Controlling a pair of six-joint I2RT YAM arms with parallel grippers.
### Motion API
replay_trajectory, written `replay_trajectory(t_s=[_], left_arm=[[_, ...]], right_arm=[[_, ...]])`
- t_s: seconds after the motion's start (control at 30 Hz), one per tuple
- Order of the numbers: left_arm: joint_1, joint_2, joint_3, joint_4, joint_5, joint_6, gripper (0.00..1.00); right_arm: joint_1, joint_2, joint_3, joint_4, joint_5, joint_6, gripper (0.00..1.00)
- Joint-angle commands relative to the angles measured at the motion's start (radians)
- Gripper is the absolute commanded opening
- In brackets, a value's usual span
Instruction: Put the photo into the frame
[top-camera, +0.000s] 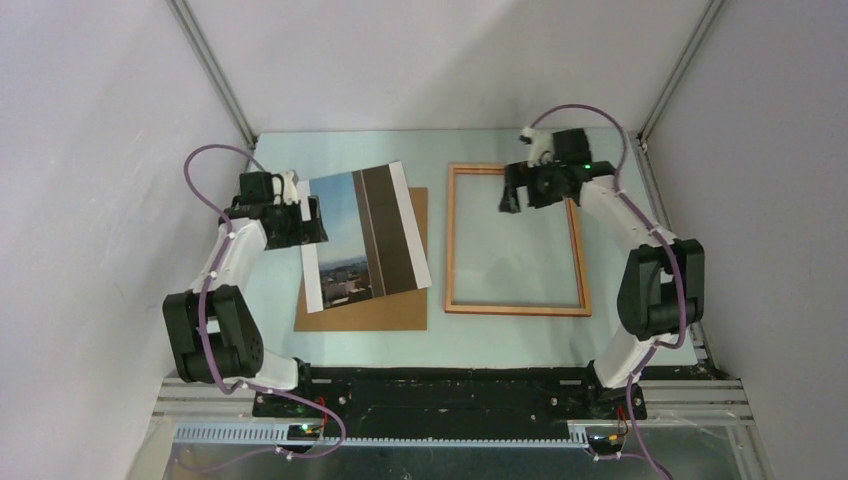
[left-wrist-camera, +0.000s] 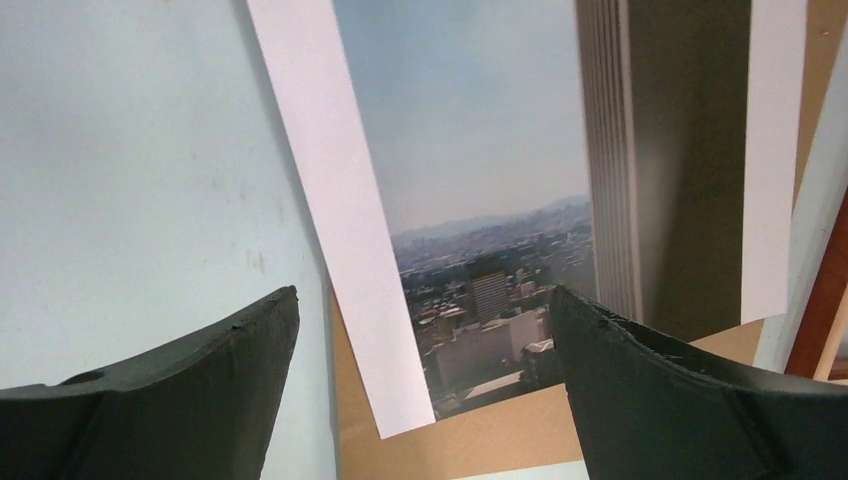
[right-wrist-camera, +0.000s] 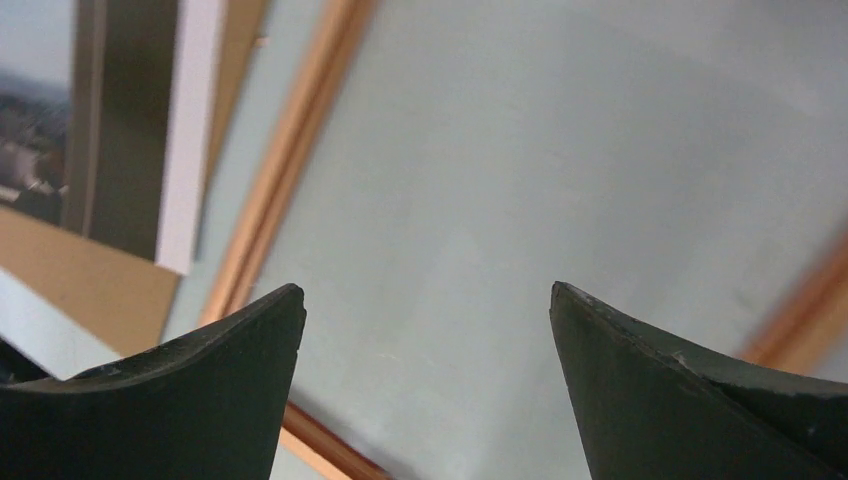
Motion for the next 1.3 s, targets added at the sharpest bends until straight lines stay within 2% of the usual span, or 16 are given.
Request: replay_trajectory(t_s=[0.0,0.1,0.23,0.3,0.5,0.93,1.27], left_arm=[[0.044,-0.03,-0.009,-0.017,0.041,0.024,1.0],[0.065,-0.018,-0.015,-0.017,0.065,0.018,1.0],[0.069,0.026,-0.012,-0.016,0.07,-0.005,1.0],[0.069,0.052,-0.004,-0.016,0.065,-0.023,1.0],[0.076,0.114,0.011,-0.015,0.06,-0.02,1.0],[0.097,0.257,0.06,-0.015,0.087,-0.035,0.99],[0.098,0.331,0.114,-0.016,0.101,-0.045,0.99]], right_arm=[[0.181,0.0,0.085,-0.004,0.042,0.006,0.97],[0.311,0.058,0.159,-0.011,0.064,0.006,0.97],[0.404,0.189,0.306,-0.046,0.037,0.045,0.97],[0.424,0.266,0.414,-0.064,-0.011,0.08,0.97],[0.452,0.453,0.56,-0.081,-0.116,0.185,0.96],[0.485,0.605,0.61,-0.083,-0.124,0.227,0.94],[0.485,0.631,0.565,-0.072,-0.133,0.243,0.9]])
